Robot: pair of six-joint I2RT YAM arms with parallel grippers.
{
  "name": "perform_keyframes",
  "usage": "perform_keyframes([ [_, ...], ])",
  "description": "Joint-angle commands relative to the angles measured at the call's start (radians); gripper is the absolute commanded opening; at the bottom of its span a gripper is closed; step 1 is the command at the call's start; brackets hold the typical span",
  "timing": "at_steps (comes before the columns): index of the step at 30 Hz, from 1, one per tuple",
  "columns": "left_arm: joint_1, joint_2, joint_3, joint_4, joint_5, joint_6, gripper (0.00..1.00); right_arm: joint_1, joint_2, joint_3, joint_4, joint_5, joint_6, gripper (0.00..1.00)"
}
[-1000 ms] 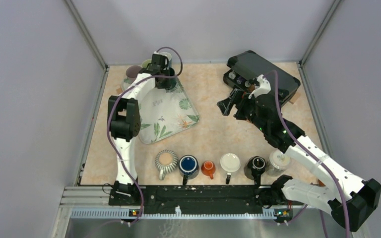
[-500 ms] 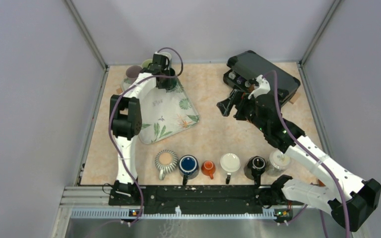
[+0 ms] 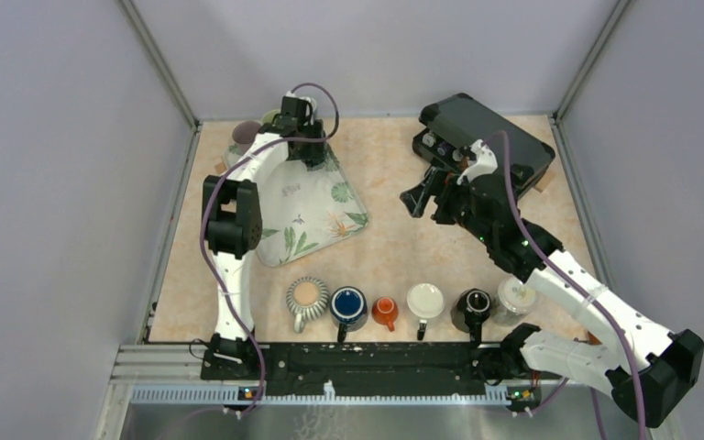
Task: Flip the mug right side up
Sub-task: Place the cup on the tray.
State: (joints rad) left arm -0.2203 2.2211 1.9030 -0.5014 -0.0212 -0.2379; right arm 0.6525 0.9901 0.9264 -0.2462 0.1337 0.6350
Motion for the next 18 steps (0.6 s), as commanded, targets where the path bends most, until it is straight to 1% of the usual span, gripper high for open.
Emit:
perform_keyframes([
  [1,0.006,-0.076,0.011,0.029,0.059,-0.010,0.73,0.005,0.006,0.062,-0.028,0.000,-0.025,0.99],
  [2,0.006,-0.092,-0.001,0.033,0.076,-0.014,0.78,0.005,0.010,0.066,-0.038,-0.001,-0.031,0.99],
  [4,0.006,-0.130,-0.039,0.046,0.101,-0.025,0.84,0.005,0.019,0.074,-0.060,-0.003,-0.043,0.99],
  [6,0.005,-0.173,-0.082,0.060,0.120,-0.038,0.96,0.004,0.030,0.081,-0.086,-0.007,-0.053,0.99],
  [7,0.005,-0.198,-0.107,0.068,0.132,-0.043,0.98,0.005,0.036,0.085,-0.101,-0.008,-0.056,0.99],
  [14,-0.002,-0.373,-0.282,0.096,0.219,-0.077,0.98,0.005,0.083,0.108,-0.243,0.030,-0.060,0.99],
  [18,-0.019,-0.484,-0.390,0.096,0.269,-0.082,0.98,0.007,0.098,0.104,-0.342,0.016,-0.055,0.99],
])
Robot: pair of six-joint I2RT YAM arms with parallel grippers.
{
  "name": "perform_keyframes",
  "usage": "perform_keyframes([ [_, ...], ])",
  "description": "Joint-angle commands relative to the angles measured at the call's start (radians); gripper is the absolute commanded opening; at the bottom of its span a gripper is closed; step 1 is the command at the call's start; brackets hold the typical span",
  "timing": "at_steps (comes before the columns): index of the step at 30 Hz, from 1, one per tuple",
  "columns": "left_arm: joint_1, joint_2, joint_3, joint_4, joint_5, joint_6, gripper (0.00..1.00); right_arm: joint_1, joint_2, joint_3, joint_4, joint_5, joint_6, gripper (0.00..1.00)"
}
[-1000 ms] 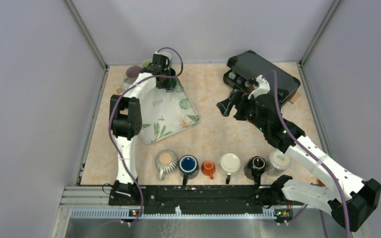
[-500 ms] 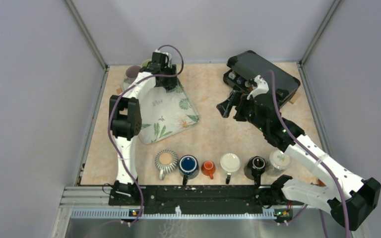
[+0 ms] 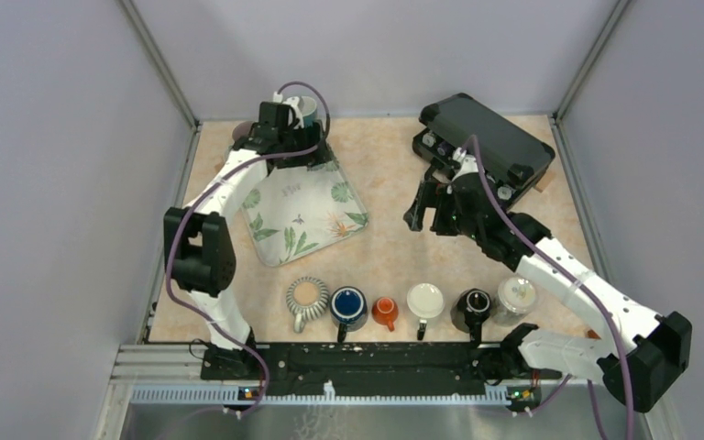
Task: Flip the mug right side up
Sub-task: Place the cup on the tray, then turn over the cup at the corner of the board.
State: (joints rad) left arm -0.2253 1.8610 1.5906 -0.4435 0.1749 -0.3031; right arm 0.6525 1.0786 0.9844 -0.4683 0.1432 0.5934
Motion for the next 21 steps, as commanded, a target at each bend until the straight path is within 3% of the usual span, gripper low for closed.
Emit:
perform_keyframes([
  [1,-0.019,-0.150,-0.106,0.038,0.083,-0.016,0.98,0.012,0.009,0.045,-0.145,-0.001,-0.010,0.99],
  [12,-0.078,-0.388,-0.357,0.089,0.189,-0.018,0.98,0.264,0.007,0.052,-0.444,0.141,0.211,0.99],
  [21,-0.085,-0.490,-0.458,0.127,0.249,-0.012,0.98,0.435,0.050,0.097,-0.645,0.182,0.411,0.99],
])
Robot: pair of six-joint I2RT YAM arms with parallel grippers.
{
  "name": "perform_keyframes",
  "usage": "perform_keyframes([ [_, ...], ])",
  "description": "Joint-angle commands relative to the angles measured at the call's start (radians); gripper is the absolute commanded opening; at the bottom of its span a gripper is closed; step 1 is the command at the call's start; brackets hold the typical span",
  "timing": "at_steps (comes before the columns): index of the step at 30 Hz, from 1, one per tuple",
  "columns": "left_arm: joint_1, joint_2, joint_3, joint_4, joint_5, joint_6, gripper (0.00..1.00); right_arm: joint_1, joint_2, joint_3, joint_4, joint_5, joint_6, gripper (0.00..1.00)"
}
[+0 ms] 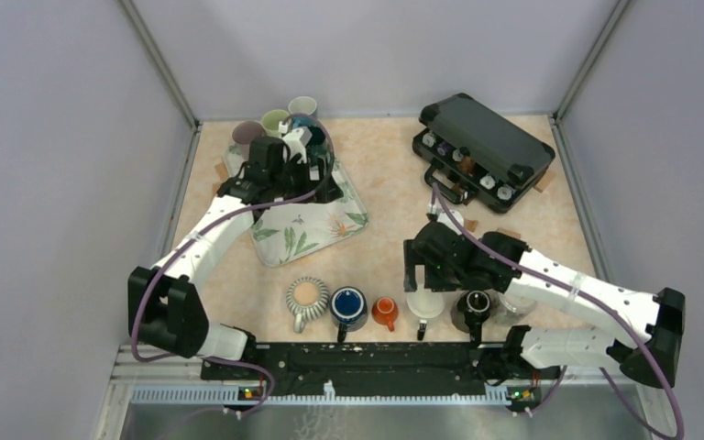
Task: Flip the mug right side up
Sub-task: Turn over the cup at the corner of the board.
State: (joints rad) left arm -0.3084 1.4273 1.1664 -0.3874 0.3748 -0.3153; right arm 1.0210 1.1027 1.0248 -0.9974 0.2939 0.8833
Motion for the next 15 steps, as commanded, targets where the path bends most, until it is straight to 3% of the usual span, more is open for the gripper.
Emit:
perform_keyframes([
  [1,-0.002,-0.060,-0.044,0.078,0.056,-0.002,0.98,0.080,0.031,0.060,-0.124,0.024,0.137,0.99],
  [15,-0.001,-0.104,-0.079,0.104,0.122,-0.016,0.98,0.178,0.072,-0.037,-0.132,-0.069,0.328,0.99],
])
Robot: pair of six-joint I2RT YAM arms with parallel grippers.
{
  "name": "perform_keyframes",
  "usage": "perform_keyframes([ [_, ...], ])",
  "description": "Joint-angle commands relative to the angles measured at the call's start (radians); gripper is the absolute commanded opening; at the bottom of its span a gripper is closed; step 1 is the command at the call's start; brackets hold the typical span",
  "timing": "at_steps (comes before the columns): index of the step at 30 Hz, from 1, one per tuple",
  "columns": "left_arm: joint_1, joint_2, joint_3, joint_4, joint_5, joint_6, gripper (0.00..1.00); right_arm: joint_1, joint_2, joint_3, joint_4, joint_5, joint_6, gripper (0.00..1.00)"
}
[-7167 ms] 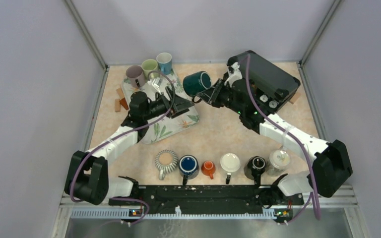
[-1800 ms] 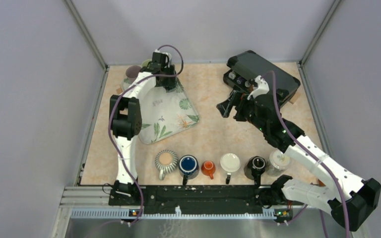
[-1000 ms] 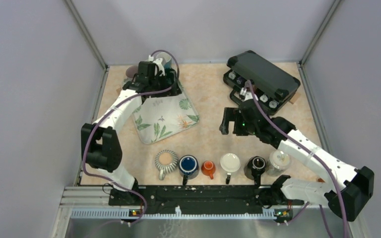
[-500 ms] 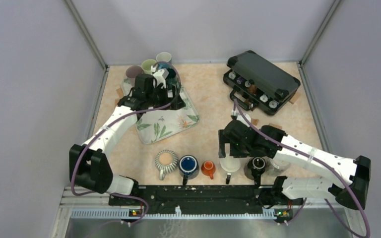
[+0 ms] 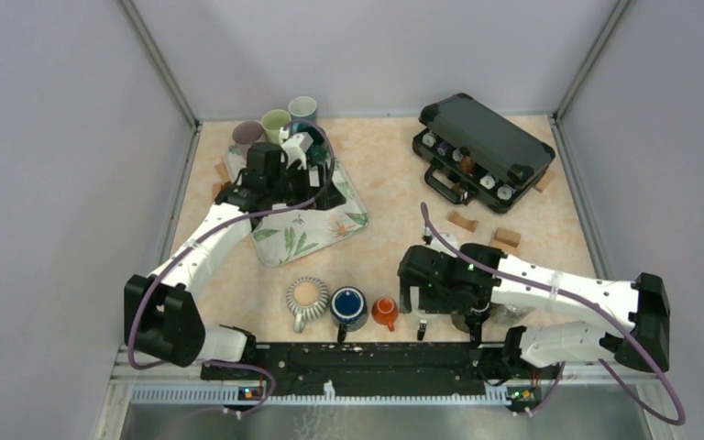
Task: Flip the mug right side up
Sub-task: Turn over the cup at the corner of the board.
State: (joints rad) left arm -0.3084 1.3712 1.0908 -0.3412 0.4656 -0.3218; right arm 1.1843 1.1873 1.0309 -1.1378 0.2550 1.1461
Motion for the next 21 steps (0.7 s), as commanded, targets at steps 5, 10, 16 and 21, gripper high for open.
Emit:
perform_keyframes([
  [5,0.000,-0.061,-0.006,0.059,0.021,-0.008,0.99,0.015,-0.016,-0.097,0.028,-0.020,0.081,0.99],
  [10,0.000,-0.062,-0.008,0.059,0.020,-0.008,0.98,0.013,0.008,-0.114,0.077,0.033,0.065,0.99],
  [16,0.000,-0.062,-0.011,0.061,0.008,-0.006,0.98,-0.046,0.046,-0.147,0.169,0.050,0.003,0.99],
  [21,0.002,-0.064,-0.012,0.061,-0.001,-0.004,0.98,-0.120,0.025,-0.172,0.245,0.055,-0.055,0.95],
])
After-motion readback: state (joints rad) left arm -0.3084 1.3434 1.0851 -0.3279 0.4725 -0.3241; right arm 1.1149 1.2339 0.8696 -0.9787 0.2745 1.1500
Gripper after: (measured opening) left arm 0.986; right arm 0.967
